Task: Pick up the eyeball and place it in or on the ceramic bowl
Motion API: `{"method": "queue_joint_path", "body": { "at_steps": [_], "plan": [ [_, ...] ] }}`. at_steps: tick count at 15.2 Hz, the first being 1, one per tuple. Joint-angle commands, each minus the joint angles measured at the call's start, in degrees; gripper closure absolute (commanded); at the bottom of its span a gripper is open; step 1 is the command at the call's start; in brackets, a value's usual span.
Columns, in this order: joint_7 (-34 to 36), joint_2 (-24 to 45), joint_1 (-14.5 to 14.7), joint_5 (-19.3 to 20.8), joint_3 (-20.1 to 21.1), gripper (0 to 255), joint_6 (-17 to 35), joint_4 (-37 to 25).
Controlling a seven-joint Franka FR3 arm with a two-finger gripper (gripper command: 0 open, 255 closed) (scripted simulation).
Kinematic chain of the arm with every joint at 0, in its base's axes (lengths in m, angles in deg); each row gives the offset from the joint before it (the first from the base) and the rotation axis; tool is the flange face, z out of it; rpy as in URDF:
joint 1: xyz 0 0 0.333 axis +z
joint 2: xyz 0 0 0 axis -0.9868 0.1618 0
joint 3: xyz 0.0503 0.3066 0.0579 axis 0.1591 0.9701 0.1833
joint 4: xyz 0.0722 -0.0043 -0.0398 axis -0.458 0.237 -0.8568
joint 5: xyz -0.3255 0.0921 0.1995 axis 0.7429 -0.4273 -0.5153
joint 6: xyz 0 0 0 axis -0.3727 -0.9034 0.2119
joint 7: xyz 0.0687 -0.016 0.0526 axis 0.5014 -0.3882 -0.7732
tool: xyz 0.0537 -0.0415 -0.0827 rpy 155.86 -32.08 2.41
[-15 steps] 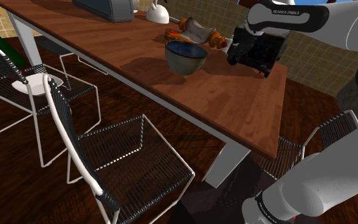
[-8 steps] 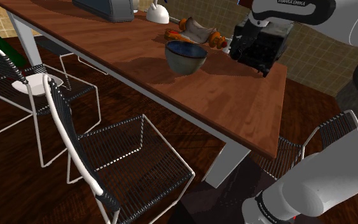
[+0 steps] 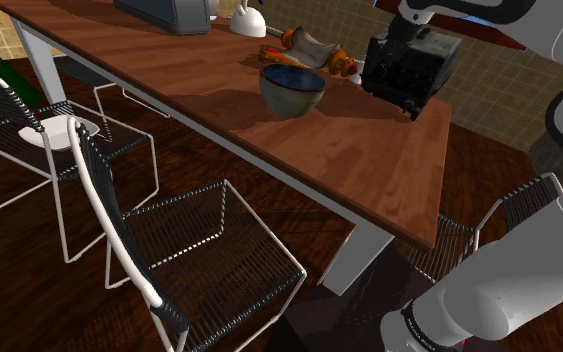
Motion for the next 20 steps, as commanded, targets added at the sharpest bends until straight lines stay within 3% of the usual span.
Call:
{"method": "queue_joint_path", "body": {
  "at_steps": [1,12,20],
  "plan": [
    [-0.18,0.54,-0.10,-0.20,-0.12,255,-1.72,-2.38],
    [-1.30,4.93,-0.79,-2.05,-0.74,255,-11.09,-15.88],
    [10.35,2.61,5.57,2.45,5.02,255,-11.07,-13.26]
  ]
}}
